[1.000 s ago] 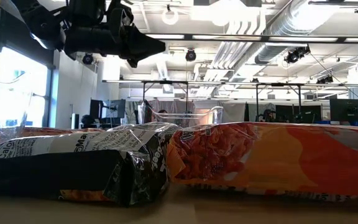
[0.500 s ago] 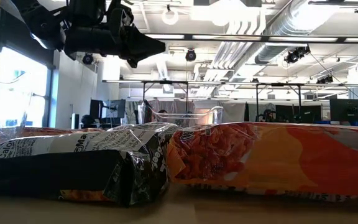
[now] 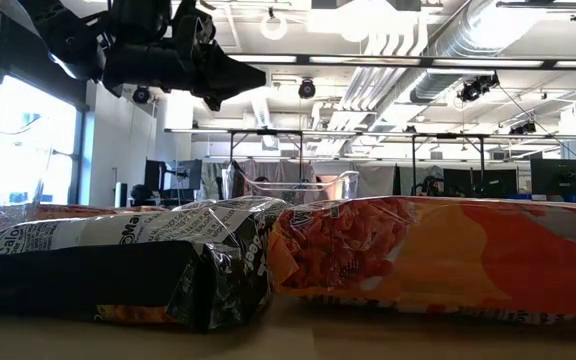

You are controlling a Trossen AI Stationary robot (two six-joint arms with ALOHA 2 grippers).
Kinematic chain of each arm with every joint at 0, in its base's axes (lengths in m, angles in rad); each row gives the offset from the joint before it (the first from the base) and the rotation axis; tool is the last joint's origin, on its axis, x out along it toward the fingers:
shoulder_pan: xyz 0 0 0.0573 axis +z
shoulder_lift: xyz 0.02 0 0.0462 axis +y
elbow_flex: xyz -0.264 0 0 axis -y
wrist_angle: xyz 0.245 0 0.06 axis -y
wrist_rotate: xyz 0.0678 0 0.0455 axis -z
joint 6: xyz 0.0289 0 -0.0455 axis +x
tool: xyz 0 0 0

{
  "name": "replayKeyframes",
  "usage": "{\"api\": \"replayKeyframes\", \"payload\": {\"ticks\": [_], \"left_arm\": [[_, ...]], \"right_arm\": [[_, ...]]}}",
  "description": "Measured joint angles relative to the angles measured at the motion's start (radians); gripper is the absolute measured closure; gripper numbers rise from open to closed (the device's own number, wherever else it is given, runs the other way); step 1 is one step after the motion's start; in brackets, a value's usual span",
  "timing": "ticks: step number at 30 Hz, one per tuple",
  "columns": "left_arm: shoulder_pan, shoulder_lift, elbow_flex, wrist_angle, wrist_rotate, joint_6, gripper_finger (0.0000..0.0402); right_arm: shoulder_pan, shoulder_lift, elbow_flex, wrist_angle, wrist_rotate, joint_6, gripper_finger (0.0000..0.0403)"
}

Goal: Sort Maruchan noodles
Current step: Put the bottom red noodle pack into the bottom right transparent bin, then put the middle left orange noodle pack into the bottom left transparent bin

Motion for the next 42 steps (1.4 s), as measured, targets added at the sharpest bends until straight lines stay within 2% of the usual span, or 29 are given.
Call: {"api": "replayKeyframes", "payload": {"ticks": [9, 15, 21, 23, 26, 29, 32, 36, 42], "left_arm": [[0.000, 0.000, 0.000, -0.009, 0.000, 0.000, 0.0340], [0.000, 0.000, 0.000, -0.011, 0.000, 0.000, 0.0340], [-0.002, 0.000, 0.000, -0.015, 0.001, 0.000, 0.0340], [-0.007, 0.000, 0.000, -0.018, 0.001, 0.000, 0.0340], [-0.015, 0.000, 0.000, -0.020, 0.002, 0.000, 0.0340], [-0.024, 0.000, 0.000, -0.034, 0.004, 0.006, 0.0340], [-0.033, 0.000, 0.000, -0.049, 0.004, 0.025, 0.0340], [-0.046, 0.000, 0.000, -0.052, 0.004, 0.026, 0.0340], [-0.061, 0.000, 0.000, -0.058, 0.006, 0.022, 0.0340]], "right_arm": [[-0.002, 0.000, 0.000, 0.042, -0.040, 0.001, 0.0293], [-0.023, -0.002, 0.000, 0.009, -0.086, 0.000, 0.0307], [-0.065, -0.069, 0.000, -0.031, -0.072, 0.065, 0.0330], [-0.078, -0.100, 0.000, -0.046, 0.002, 0.089, 0.0353], [-0.086, -0.143, 0.000, -0.042, 0.219, 0.086, 0.0393], [-0.094, -0.152, -0.001, -0.056, 0.450, 0.056, 0.0393], [-0.107, -0.152, -0.012, -0.038, 0.601, 0.012, 0.0399], [-0.127, -0.169, -0.130, 0.146, 0.697, -0.044, 0.0401], [-0.185, -0.244, -0.438, 0.589, 0.812, -0.214, 0.0403]]}}
